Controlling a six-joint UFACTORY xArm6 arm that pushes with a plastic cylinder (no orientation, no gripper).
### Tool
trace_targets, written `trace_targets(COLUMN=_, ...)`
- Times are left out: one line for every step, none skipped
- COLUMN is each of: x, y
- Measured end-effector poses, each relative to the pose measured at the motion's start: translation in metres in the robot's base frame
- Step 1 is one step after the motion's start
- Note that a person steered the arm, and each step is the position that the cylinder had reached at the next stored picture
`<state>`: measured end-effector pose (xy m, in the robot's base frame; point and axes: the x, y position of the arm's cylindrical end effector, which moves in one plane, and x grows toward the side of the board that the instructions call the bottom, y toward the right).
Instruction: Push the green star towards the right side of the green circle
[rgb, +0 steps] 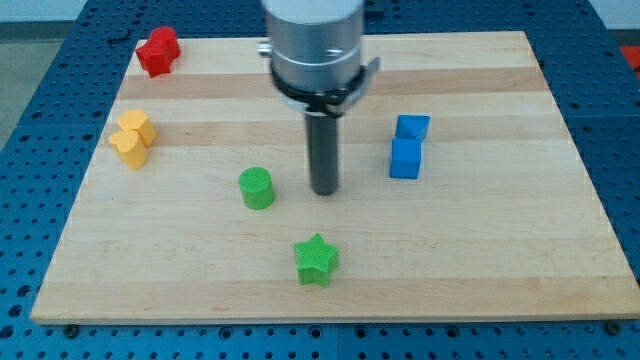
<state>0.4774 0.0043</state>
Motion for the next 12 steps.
trace_targets(x=0.030, y=0.060)
trace_targets(x=0.085, y=0.078)
trace_targets(x=0.126, y=0.047)
trace_targets(x=0.133, y=0.017)
trace_targets(x=0.133, y=0.014)
trace_targets(x=0.130, y=0.009)
trace_targets(x=0.094, y=0.001)
trace_targets(x=0.072, y=0.001)
trace_targets(x=0.106, y=0.000)
trace_targets(x=0.140, y=-0.034)
trace_targets(x=0.139, y=-0.090)
trace_targets(x=0.117, y=-0.058)
